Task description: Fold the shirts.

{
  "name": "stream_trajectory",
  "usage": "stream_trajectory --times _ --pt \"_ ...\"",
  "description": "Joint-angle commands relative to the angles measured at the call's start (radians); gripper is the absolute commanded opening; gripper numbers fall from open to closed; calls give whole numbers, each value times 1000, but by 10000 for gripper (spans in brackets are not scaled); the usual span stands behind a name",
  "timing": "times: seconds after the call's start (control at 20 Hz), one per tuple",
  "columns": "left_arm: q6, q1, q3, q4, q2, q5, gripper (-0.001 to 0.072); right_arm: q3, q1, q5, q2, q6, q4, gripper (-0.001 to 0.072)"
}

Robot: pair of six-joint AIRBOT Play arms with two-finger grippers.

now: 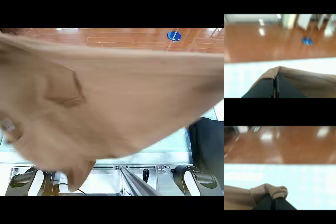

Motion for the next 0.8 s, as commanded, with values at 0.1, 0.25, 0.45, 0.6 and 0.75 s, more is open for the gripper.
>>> stream_trajectory --times 0.1,0.25,0.45,0.6,0.75 --pt "69 -2 -205 -66 -253 232 16 -213 1 -180 -290 -194 304 27" --pt "69 -9 -205 -66 -411 282 16 -211 3 -241 -543 -350 553 27" --pt "68 -68 -205 -67 -591 279 16 -150 85 -334 -861 -429 644 27" --pt "64 -125 -205 -67 -694 277 38 -47 147 -386 -1067 -379 653 27" --pt "57 -154 -204 -62 -756 249 512 48 148 -364 -1195 -293 662 411"
